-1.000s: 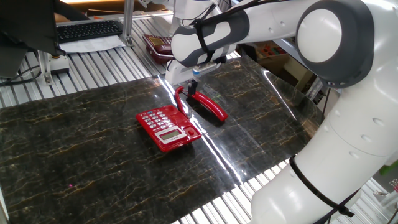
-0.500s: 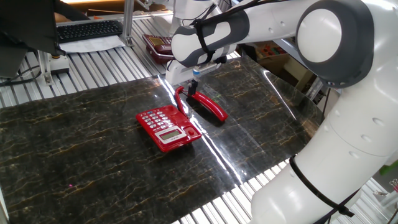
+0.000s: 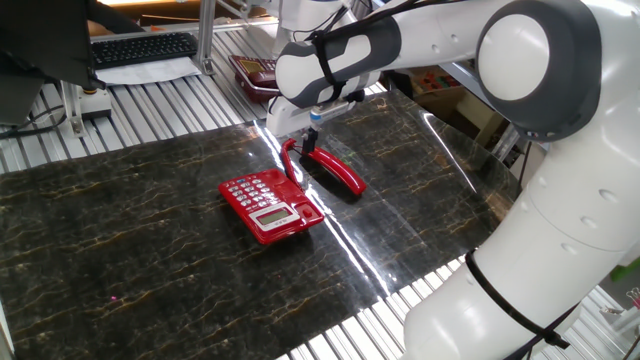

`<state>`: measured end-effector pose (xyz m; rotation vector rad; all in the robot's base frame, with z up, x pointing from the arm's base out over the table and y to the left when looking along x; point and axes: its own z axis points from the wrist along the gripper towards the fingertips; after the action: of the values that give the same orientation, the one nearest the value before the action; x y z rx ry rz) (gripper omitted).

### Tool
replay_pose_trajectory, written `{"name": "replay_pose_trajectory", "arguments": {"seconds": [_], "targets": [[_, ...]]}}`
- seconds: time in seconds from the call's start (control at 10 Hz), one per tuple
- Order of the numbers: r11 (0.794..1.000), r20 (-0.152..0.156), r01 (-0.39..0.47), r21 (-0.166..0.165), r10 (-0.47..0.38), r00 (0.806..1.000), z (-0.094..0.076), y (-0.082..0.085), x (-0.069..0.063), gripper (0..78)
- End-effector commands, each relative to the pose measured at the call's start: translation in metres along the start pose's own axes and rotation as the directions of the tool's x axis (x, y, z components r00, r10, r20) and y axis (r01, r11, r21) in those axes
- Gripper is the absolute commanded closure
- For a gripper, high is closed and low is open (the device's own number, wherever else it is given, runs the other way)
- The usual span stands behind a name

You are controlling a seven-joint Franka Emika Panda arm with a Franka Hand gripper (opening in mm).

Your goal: Place the handset of the telephone on the corresponding phone cradle

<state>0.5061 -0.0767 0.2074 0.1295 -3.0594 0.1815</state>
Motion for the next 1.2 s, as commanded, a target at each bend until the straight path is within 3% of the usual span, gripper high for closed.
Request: {"name": "replay_pose_trajectory", "arguments": {"seconds": [0.1, 0.3, 0.6, 1.2], "targets": [[0.987, -0.008, -0.033, -0.158, 0.032, 0.999, -0.001, 0.0, -0.001, 77.6], [0.987, 0.016, -0.034, -0.158, 0.037, 0.999, -0.001, 0.0, -0.001, 77.6], [0.988, 0.079, -0.039, -0.152, 0.052, 0.996, -0.001, -0.001, -0.001, 77.6], [0.99, 0.102, -0.012, -0.143, 0.027, 0.994, 0.011, -0.017, -0.017, 77.6]]}}
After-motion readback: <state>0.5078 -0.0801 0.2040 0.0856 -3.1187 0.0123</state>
